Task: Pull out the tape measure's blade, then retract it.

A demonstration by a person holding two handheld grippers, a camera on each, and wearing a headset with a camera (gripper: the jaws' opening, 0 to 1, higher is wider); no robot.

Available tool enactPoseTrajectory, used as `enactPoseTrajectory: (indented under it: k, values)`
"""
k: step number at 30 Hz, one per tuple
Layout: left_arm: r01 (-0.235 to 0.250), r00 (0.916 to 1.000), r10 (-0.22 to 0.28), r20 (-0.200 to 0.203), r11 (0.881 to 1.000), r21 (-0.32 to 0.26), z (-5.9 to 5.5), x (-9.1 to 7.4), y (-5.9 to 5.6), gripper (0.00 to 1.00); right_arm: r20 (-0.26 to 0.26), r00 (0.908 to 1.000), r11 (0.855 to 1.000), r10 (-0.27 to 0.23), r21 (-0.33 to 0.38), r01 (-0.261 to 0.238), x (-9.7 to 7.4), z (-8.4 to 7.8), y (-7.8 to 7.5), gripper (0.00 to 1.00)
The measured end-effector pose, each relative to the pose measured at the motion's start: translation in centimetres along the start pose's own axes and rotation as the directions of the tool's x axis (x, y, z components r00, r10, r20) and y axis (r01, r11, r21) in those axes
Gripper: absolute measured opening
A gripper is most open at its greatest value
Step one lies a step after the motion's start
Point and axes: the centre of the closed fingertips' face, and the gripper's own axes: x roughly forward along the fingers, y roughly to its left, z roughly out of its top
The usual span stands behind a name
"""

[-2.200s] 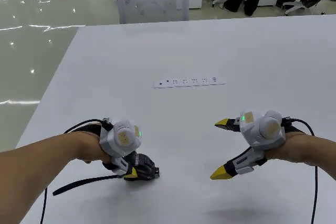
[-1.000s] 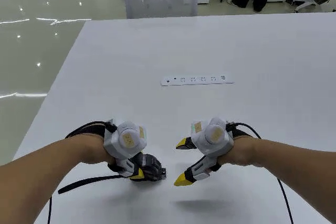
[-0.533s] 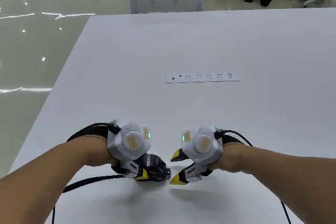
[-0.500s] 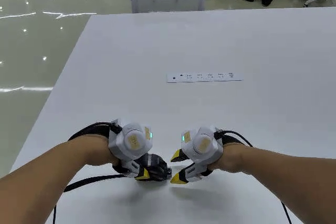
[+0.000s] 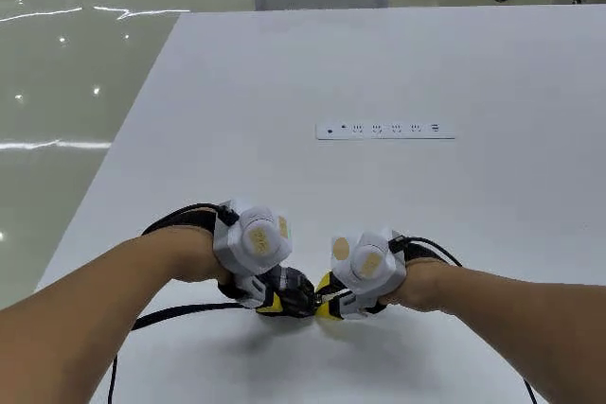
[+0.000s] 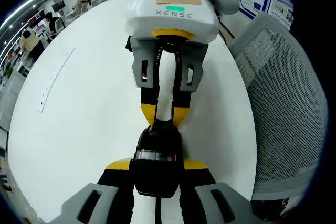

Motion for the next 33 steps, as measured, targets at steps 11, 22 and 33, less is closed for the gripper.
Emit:
enactPoseTrajectory:
  k: [11, 22, 33]
  values:
    - [0.008, 0.9998, -0.008, 0.017, 1.0, -0.015, 0.0, 0.0, 0.0, 0.29, 0.009, 1.0, 0.998, 0.003, 0.057, -0.004, -0.7, -0.8, -0.1, 0.11]
    - [0.004, 0.9998, -0.003, 0.02, 1.0, -0.026, 0.1, 0.0, 0.1, 0.3, 0.012, 0.9999, 0.997, -0.01, 0.076, 0.009, -1.2, -1.5, -0.2, 0.14]
    - [0.003, 0.9999, -0.002, 0.012, 1.0, -0.015, 0.1, 0.2, 0.1, 0.3, 0.022, 0.9997, 0.998, -0.006, 0.063, 0.004, -0.2, -0.4, 0.0, 0.18]
